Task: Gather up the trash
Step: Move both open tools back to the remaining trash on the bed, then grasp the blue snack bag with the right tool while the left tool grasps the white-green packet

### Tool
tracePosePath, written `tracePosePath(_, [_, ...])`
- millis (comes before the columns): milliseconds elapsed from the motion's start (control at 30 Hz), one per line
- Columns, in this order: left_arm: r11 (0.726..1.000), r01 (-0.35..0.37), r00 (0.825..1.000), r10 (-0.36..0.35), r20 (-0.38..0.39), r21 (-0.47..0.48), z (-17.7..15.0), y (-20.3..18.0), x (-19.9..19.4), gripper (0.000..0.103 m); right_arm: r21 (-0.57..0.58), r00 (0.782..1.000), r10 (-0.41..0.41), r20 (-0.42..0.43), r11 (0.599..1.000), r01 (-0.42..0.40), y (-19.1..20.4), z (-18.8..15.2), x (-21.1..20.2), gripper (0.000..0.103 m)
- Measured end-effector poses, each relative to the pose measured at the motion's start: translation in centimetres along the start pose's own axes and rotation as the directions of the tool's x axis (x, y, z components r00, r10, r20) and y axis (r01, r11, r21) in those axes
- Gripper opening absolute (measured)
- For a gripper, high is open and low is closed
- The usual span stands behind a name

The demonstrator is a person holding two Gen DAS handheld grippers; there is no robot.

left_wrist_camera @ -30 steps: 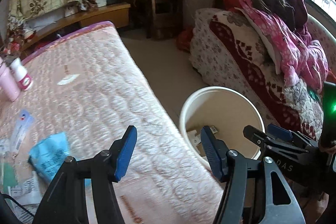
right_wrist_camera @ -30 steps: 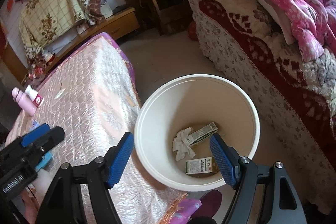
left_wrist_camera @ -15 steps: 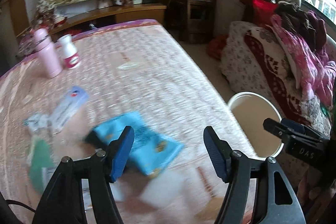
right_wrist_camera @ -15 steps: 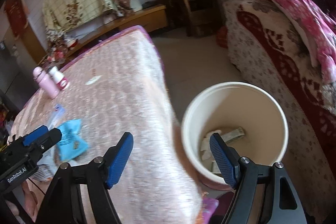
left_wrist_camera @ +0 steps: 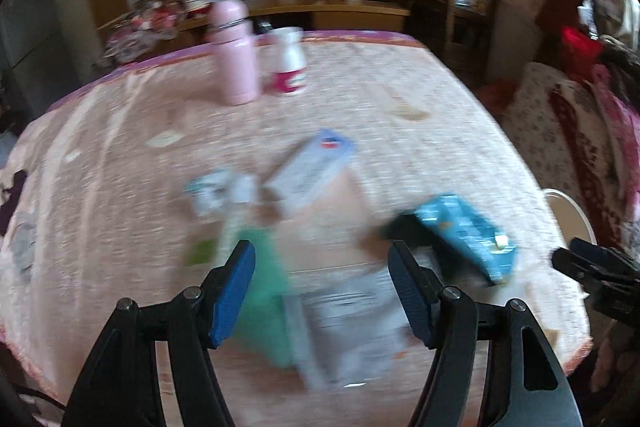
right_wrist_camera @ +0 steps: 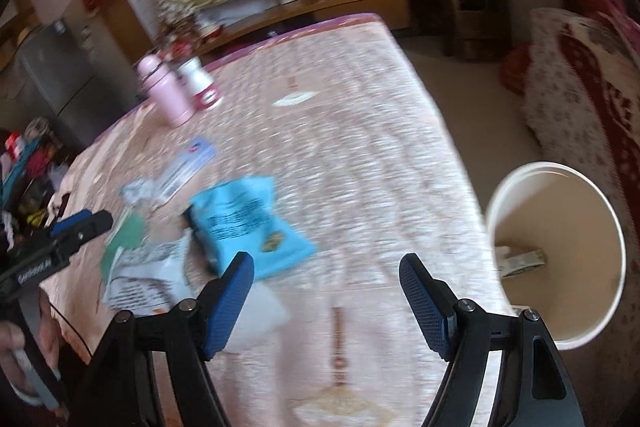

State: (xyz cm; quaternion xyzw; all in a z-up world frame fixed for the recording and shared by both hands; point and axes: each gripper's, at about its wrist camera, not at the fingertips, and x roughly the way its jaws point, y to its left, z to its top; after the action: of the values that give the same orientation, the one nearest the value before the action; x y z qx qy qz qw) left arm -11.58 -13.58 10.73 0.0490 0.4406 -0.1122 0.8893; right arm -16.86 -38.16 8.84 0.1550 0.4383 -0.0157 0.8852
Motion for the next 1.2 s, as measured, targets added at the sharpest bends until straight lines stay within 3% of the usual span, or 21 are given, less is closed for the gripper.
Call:
tracePosePath(233, [0.993,-0.065,0.996,0.059,-0.061,-0.103,-1.0,6.9,2.1,0.069,-0.080,0.998,0.043,-0.041,0.996,-0.047,3.8,0.0,2.2,0.078])
tracePosePath(333, [0.985,-0.020,0.997,0.006,-0.082,-0.174,-1.6,8.8,3.2,0.070,-0.121,0.997,0.037,-0.070,0.992,-0.045,4.8,0.6,3.7,0.081])
tracePosePath(567, [0.990,0.000,0.993,-0.017,-0.114,-0.142,-1.9,9.3,5.7,0.076,-0.201,0.990,0.058,-0.132,0.976,-0.084,5.8,2.3,7.7,0.082])
tracePosePath(867, [0.984,0.032,0.989,-0.056,-0.137,-0.174,-0.9,10.2,8.6,0.076,-0.185,0.971,0.101,-0.217,0.972,-0.143,6.0,3.3,11.5,0.082])
tracePosePath(933, [0.983,0.046,0.988,-0.071,-0.136,-0.179,-1.0,10.3,8.8,0.072,-0.181,0.974,0.108,-0.198,0.973,-0.145,6.1,3.3,11.5,0.082])
tracePosePath(967, [0.982,0.062,0.987,-0.087,-0.138,-0.179,-1.1,10.3,8.8,0.056,-0.179,0.976,0.109,-0.190,0.973,-0.143,6.2,3.3,11.6,0.082])
tracePosePath(1000, [0.983,0.063,0.985,-0.089,-0.149,-0.172,-1.2,10.2,8.9,0.050,-0.180,0.977,0.105,-0.188,0.974,-0.139,6.3,3.2,11.6,0.080])
tracePosePath(1033, [0.985,0.058,0.986,-0.082,-0.144,-0.161,-1.2,10.1,8.8,0.049,-0.185,0.978,0.099,-0.183,0.974,-0.133,6.4,3.2,11.5,0.064])
tracePosePath(1067, [0.986,0.056,0.988,-0.077,-0.136,-0.154,-1.2,10.0,8.6,0.044,-0.191,0.979,0.096,-0.179,0.973,-0.130,6.7,3.1,11.5,0.059])
tracePosePath(1133, [0.987,0.054,0.989,-0.074,-0.129,-0.154,-1.1,10.1,8.1,0.034,-0.199,0.981,0.095,-0.166,0.971,-0.128,6.9,3.1,11.1,0.055])
tracePosePath(1200, [0.986,0.052,0.990,-0.071,-0.120,-0.159,-0.9,10.2,7.3,0.031,-0.205,0.984,0.103,-0.149,0.970,-0.132,7.0,3.1,10.4,0.051])
